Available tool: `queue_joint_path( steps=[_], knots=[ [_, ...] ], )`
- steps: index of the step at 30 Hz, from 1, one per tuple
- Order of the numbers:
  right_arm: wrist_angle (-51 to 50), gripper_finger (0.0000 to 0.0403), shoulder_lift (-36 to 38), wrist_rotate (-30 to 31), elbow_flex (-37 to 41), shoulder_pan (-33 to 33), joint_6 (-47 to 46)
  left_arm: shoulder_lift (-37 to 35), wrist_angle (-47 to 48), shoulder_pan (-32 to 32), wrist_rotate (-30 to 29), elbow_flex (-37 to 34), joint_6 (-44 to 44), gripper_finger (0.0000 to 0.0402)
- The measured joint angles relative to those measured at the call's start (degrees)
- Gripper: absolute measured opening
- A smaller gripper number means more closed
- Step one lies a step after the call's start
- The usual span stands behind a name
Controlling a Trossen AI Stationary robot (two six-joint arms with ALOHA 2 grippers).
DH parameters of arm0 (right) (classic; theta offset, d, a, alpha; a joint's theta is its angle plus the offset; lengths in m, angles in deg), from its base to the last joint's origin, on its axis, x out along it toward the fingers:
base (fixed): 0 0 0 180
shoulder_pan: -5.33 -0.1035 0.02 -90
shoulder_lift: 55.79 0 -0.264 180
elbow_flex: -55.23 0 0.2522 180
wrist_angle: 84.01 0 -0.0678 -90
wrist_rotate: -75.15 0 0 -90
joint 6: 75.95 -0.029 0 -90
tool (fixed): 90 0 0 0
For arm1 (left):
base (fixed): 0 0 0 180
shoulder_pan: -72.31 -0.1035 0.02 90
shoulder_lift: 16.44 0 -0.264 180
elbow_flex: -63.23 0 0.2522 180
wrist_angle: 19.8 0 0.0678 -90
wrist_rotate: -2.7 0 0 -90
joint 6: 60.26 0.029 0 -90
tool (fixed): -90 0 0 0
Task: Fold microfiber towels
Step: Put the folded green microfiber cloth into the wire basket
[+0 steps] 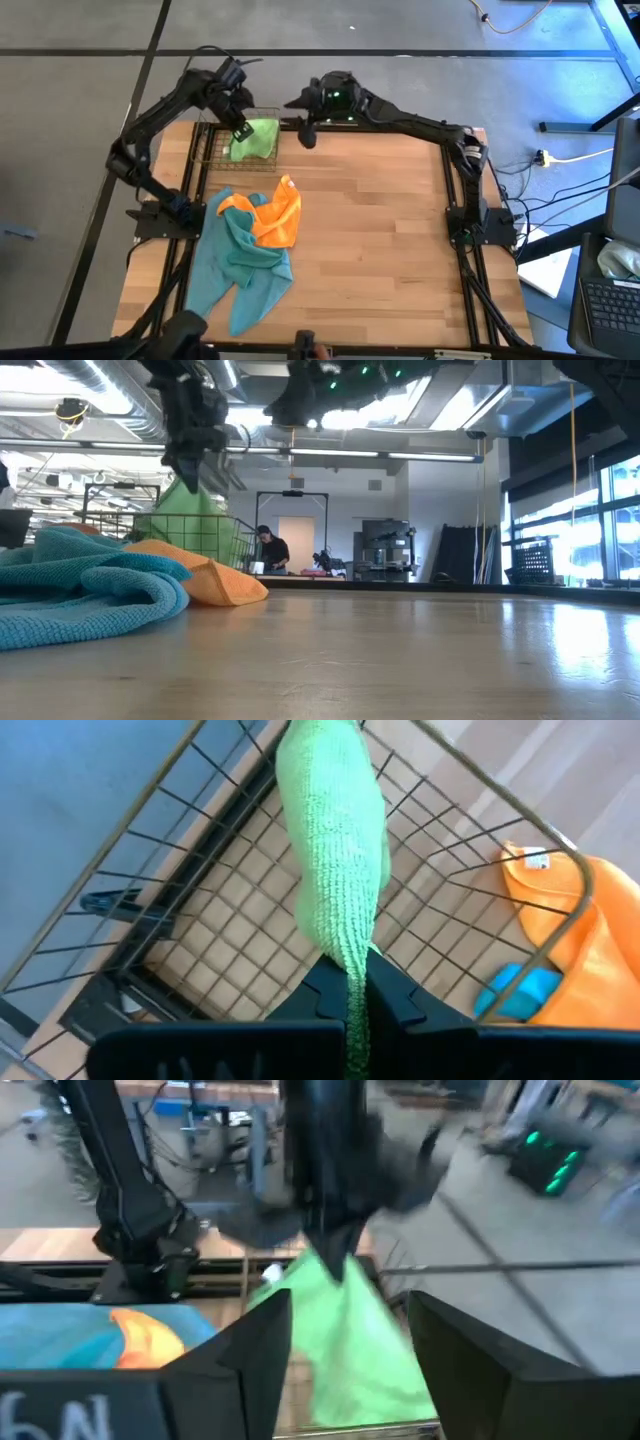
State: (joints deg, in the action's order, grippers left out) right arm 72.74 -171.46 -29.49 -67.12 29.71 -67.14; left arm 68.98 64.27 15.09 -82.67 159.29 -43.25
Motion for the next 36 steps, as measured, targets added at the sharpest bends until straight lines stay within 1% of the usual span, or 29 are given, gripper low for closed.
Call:
queue_joint_path(
  steps=[3,5,8,10,12,15,18,20,23,25,27,29,33,36],
  knots=[
    [0.02,0.0225,-3.6,-2.97,-1.31,0.86,-0.48,-1.52,1.17,0.03,-0.01,0.0,0.42,0.0],
    [0.37,0.0229,-5.43,-3.67,-3.56,1.14,0.55,-2.33,1.42,0.03,0.31,0.0,1.86,0.0],
    [1.46,0.023,-8.19,-4.2,-7.7,0.99,0.9,-3.15,1.55,0.13,4.68,0.0,5.67,0.0],
    [1.89,0.0228,-10.43,-4.83,-10.55,0.87,3.18,-4.21,1.63,0.32,6.89,0.0,7.29,0.0],
    [2.18,0.0225,-12.45,-5.81,-13.55,0.82,5.04,-5.11,1.62,0.92,6.98,0.0,7.48,0.0],
    [2.84,0.0225,-14.74,-8.74,-16.93,0.9,3.84,-6.23,1.63,1.31,6.87,0.01,7.54,0.0],
    [2.47,0.0227,-16.99,-12.85,-18.02,0.73,0.2,-6.78,2.42,1.3,6.25,1.7,7.52,0.0],
    [2.05,0.0229,-18.14,-13.39,-17.84,-0.04,0.55,-6.74,2.97,1.3,6.15,3.32,7.48,0.0],
    [2.71,0.0229,-19.7,-12.7,-17.78,-0.96,3.94,-6.74,3.56,1.3,6.15,6.91,7.38,0.0],
    [2.49,0.0229,-20.93,-9.92,-17.78,-1.29,4.5,-6.74,4.98,1.44,6.65,9.18,7.14,0.0],
    [1.68,0.0229,-21.46,-5.86,-17.6,-1.26,4.0,-6.74,6.64,1.84,6.79,11.36,7.15,0.0],
    [2.81,0.0229,-21.43,-3.08,-17.58,-1.22,3.27,-6.74,9.1,2.07,6.33,12.92,7.43,0.0],
    [4.01,0.0229,-19.77,-3.27,-19.41,-0.77,0.73,-6.74,13.35,2.2,3.66,14.09,8.76,0.0],
    [4.29,0.0229,-18.74,-3.37,-21.32,-0.79,1.1,-6.74,14.75,2.17,2.33,14.08,9.24,0.0]
  ],
)
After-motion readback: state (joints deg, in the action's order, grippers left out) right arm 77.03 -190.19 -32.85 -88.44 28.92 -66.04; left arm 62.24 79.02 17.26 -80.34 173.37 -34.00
